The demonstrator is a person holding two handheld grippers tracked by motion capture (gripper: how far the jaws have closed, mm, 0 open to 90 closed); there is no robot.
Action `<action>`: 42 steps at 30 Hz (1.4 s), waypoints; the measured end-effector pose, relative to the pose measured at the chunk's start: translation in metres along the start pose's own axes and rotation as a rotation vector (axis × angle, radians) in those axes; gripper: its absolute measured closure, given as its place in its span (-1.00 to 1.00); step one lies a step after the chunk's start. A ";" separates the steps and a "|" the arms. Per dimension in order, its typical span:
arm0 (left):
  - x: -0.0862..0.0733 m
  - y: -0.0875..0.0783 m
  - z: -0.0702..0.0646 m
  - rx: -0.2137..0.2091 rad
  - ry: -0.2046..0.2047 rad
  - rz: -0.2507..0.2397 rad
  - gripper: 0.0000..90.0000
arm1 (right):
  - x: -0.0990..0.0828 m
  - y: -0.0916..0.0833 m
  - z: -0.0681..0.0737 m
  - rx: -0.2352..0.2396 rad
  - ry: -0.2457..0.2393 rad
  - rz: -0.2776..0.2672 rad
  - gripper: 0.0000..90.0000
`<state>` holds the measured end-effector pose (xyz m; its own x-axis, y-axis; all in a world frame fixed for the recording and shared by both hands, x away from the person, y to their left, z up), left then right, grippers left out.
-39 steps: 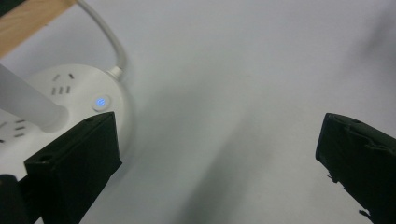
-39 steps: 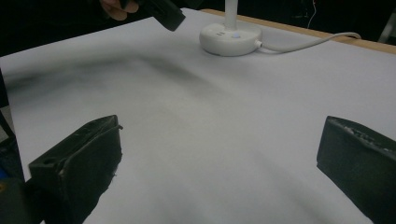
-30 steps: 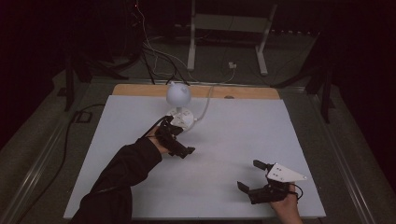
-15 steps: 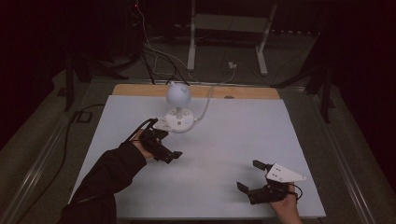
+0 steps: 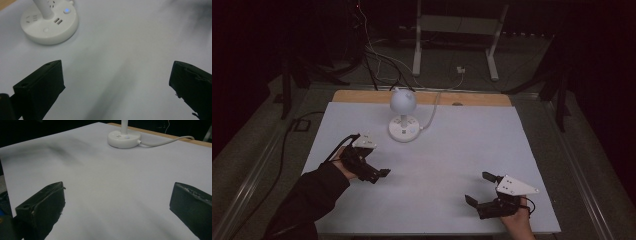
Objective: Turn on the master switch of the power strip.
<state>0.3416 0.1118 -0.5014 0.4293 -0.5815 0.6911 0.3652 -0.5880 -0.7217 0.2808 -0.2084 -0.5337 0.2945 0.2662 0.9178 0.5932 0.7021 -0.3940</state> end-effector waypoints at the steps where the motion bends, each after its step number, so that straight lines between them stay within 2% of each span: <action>1: -0.003 -0.001 -0.001 0.002 -0.002 -0.001 -0.99 | 0.000 0.000 0.000 0.000 -0.001 0.000 -1.00; 13: -0.044 -0.007 -0.008 -0.014 -0.049 -0.022 -1.00 | -0.001 0.001 0.002 0.003 -0.002 0.007 -1.00; 16: -0.052 -0.006 -0.011 -0.020 -0.047 -0.027 -0.99 | -0.001 0.001 0.002 0.003 -0.004 0.008 -1.00; 20: -0.064 -0.003 -0.015 -0.003 -0.014 -0.008 -1.00 | -0.001 0.002 0.001 0.004 -0.002 0.009 -1.00; 22: -0.070 -0.001 -0.018 -0.018 -0.010 -0.004 -1.00 | -0.001 0.002 0.001 0.004 -0.004 0.010 -1.00; 28: -0.088 0.005 -0.023 -0.017 -0.001 0.011 -1.00 | -0.002 0.002 0.002 0.004 -0.002 0.014 -1.00; 34: -0.104 0.005 -0.024 -0.023 -0.025 -0.008 -0.99 | -0.002 0.002 0.002 0.000 -0.007 0.014 -1.00; 36: -0.111 0.005 -0.024 -0.026 -0.020 0.006 -0.99 | -0.002 0.002 0.002 0.001 -0.006 0.016 -1.00; 42: -0.126 0.003 -0.027 -0.041 -0.043 0.010 -0.99 | -0.002 0.002 0.001 0.001 -0.008 0.016 -1.00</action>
<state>0.2664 0.1679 -0.5892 0.4680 -0.5632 0.6810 0.3274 -0.6052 -0.7256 0.2803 -0.2070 -0.5364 0.2982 0.2824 0.9118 0.5877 0.6984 -0.4085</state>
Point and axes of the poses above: each handheld gripper's, and its own axes: y roughly forward along the jaws, x roughly out of its top, z roughly to its left, the point moved 9 cm from there along y, roughly forward along the jaws
